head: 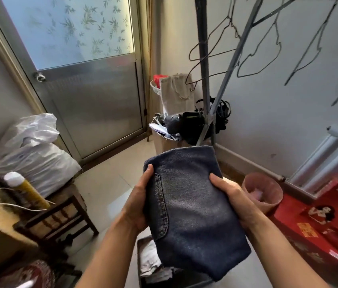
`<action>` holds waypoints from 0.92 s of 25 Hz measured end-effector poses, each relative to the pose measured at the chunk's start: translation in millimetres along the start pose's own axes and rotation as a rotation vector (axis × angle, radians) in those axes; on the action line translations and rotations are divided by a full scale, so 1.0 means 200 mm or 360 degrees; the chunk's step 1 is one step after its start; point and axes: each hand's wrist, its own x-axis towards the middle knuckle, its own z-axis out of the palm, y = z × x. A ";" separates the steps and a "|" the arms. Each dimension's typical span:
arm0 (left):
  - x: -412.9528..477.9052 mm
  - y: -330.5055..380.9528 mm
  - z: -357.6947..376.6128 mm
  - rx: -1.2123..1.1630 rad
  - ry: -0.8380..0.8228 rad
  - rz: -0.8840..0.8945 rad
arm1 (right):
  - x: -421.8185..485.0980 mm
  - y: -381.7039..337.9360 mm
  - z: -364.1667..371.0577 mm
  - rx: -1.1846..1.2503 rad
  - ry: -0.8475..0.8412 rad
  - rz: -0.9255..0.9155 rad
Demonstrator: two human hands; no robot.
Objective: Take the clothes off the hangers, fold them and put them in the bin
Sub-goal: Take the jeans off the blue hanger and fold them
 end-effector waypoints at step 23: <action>1.17 -1.12 -0.80 0.1081 0.0977 0.0027 | 1.16 1.42 -0.38 -0.0517 0.0194 0.0355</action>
